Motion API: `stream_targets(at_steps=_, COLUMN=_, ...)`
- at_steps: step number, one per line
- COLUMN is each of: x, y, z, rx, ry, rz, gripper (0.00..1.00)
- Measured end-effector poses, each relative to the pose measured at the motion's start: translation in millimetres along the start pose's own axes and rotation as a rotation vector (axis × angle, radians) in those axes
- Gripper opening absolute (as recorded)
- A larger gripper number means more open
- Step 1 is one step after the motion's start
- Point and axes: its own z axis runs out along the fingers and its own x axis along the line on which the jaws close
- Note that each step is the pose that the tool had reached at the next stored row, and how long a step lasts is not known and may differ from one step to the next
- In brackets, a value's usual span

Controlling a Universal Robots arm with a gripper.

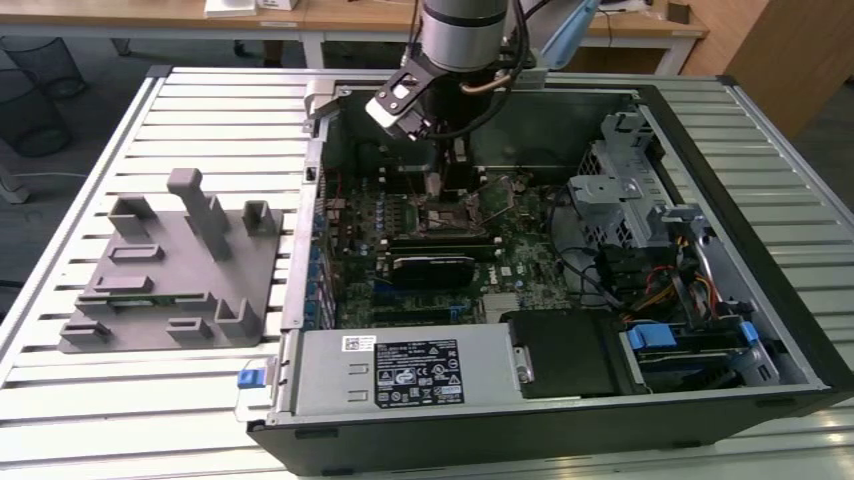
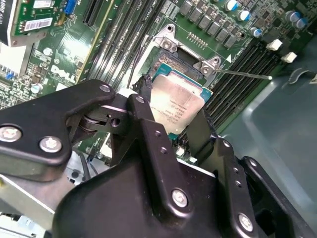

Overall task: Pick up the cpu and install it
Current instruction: 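Place the cpu into insertion slot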

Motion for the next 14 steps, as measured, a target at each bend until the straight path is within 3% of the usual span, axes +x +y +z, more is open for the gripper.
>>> stream_targets(at_steps=3, x=0.1, y=0.5, z=7.2, rx=-0.0001, ry=0.0001, rz=0.000, gripper=0.53)
stream_targets(at_steps=14, x=0.4, y=2.0, z=22.7, rx=-0.0001, ry=0.0001, rz=-0.005, gripper=0.53)
